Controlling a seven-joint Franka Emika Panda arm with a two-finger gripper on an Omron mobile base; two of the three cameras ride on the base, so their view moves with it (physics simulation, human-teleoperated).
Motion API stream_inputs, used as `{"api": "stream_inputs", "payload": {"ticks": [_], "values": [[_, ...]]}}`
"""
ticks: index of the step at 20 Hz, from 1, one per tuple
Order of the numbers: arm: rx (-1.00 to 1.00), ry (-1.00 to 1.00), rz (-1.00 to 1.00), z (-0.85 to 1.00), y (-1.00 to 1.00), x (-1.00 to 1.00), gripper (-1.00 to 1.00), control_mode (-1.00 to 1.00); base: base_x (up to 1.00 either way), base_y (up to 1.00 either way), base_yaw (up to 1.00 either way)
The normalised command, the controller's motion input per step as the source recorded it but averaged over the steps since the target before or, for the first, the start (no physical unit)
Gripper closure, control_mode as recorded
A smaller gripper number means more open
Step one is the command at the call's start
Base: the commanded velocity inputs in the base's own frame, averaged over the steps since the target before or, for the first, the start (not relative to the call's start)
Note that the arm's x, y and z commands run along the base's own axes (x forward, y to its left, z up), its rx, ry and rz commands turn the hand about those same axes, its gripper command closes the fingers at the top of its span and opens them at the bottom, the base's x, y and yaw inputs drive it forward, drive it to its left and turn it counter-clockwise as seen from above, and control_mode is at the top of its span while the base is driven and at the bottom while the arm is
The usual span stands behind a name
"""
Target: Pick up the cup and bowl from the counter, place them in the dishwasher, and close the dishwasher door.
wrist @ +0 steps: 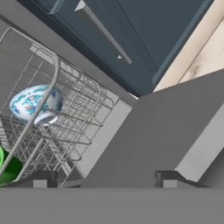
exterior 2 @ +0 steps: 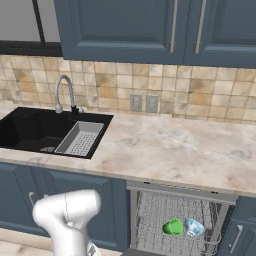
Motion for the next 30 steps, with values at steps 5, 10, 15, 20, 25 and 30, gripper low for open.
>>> {"api": "stream_inputs", "payload": {"ticks": [5,10,15,20,25,30], "values": [[0.0,-0.1,0.01,-0.04,0.09,-0.59,-1.0,-1.0,0.0,0.0,0.0],[0.0,-0.14,0.0,0.07,0.1,-0.76,-1.0,-1.0,0.0,0.0,0.0],[0.0,-0.12,0.01,0.0,0.13,-0.56,-1.0,-1.0,0.0,0.0,0.0],[0.03,-0.13,0.01,-0.14,0.16,-0.26,-1.0,-1.0,0.0,0.0,0.0],[0.0,-0.11,0.0,-0.31,0.36,-0.01,-1.0,-1.0,0.0,0.0,0.0],[0.0,-0.11,0.0,-0.4,0.27,0.0,-1.0,-1.0,0.0,0.0,0.0]]}}
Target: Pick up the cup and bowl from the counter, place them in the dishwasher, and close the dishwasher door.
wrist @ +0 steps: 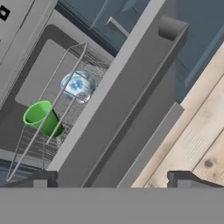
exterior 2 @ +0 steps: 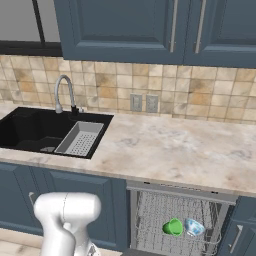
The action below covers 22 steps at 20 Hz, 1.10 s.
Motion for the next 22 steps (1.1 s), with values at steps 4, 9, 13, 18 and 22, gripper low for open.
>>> {"api": "stream_inputs", "payload": {"ticks": [4,9,13,18,22], "values": [[0.0,-0.12,0.0,-0.39,0.12,0.01,-1.0,-1.0,0.0,0.0,0.0],[0.0,-0.13,0.0,-0.34,0.0,0.15,-1.0,-1.0,0.0,0.0,0.0],[0.0,-0.13,0.01,-0.35,0.0,0.24,-1.0,-1.0,0.0,0.0,0.0],[0.0,-0.13,0.02,-0.48,-0.05,0.27,-1.0,-1.0,0.0,0.0,0.0],[0.0,-0.13,0.05,-0.64,-0.2,0.24,-1.0,-1.0,0.0,0.0,0.0]]}}
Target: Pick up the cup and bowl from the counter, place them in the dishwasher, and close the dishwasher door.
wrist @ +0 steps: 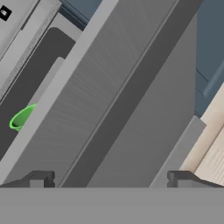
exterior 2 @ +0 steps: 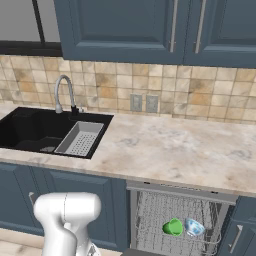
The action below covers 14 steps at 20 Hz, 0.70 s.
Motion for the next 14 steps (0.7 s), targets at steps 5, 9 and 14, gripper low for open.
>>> {"api": "stream_inputs", "payload": {"ticks": [5,9,14], "values": [[0.0,-0.13,0.05,-0.63,-0.22,0.27,-1.0,-1.0,0.0,0.0,0.0],[0.0,-0.12,0.04,-0.58,-0.23,0.39,-1.0,-1.0,0.0,0.0,0.0],[0.0,-0.11,0.07,-0.37,-0.07,0.74,-1.0,-1.0,0.0,0.0,0.0]]}}
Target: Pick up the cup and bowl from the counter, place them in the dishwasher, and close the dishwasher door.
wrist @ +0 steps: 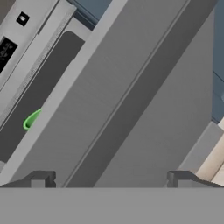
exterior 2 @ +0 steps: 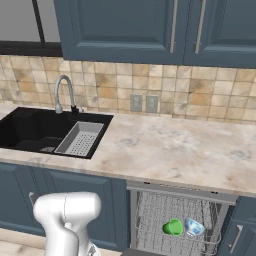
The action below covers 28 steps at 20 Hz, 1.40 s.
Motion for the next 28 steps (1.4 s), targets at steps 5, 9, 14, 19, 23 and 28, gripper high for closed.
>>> {"api": "stream_inputs", "payload": {"ticks": [5,9,14,19,23,28], "values": [[0.0,-0.05,0.06,-0.32,0.0,0.99,-1.0,-1.0,0.0,0.0,0.0],[0.0,-0.02,0.04,-0.28,0.0,1.0,-1.0,-1.0,0.0,0.0,0.0],[0.0,-0.03,0.04,-0.29,0.0,1.0,-1.0,-1.0,0.0,0.0,0.0],[0.0,-0.04,0.04,-0.36,0.0,0.98,-1.0,-1.0,0.0,0.0,0.0],[-0.01,-0.06,0.05,-0.37,0.0,0.89,-1.0,-1.0,0.0,0.0,0.0],[-0.01,-0.09,0.05,-0.37,0.0,0.72,-1.0,-1.0,0.0,0.0,0.0]]}}
